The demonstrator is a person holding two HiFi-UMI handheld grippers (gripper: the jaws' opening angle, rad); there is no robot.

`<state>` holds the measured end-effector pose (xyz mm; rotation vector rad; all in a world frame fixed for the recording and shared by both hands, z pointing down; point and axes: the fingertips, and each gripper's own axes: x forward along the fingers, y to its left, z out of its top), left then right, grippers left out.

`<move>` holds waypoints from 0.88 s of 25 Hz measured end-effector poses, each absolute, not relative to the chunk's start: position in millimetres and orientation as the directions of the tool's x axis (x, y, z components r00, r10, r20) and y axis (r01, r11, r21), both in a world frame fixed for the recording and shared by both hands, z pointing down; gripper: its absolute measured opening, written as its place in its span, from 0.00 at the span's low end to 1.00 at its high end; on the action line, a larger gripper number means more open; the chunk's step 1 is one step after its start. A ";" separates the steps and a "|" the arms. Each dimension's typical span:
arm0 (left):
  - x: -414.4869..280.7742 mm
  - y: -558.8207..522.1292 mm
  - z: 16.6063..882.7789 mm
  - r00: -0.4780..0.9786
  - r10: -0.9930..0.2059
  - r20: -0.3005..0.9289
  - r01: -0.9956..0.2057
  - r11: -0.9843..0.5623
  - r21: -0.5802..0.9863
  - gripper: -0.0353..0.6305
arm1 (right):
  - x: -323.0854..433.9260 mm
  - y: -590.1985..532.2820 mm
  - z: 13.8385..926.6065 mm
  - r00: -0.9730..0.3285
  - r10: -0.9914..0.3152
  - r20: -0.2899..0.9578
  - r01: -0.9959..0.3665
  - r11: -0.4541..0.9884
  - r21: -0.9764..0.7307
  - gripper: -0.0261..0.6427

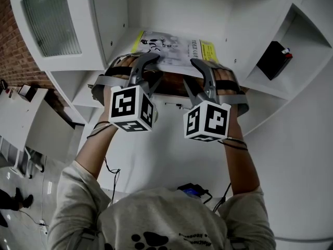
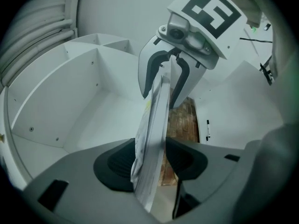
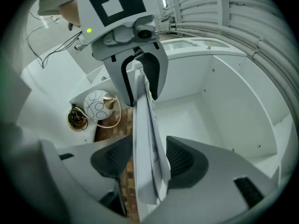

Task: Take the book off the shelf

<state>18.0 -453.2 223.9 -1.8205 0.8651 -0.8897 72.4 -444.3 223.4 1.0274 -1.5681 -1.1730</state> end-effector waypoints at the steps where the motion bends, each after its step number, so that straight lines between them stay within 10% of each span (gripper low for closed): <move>1: 19.6 -454.2 224.0 0.491 -0.844 0.217 -0.179 -0.341 -0.923 0.35 | 72.4 -445.9 224.2 -0.248 -0.952 0.179 -0.084 0.205 0.975 0.36; 22: 27.1 -447.5 223.0 0.451 -0.856 0.252 -0.079 -0.320 -0.944 0.17 | 73.4 -445.2 221.1 -0.222 -0.951 0.213 -0.083 0.236 0.968 0.27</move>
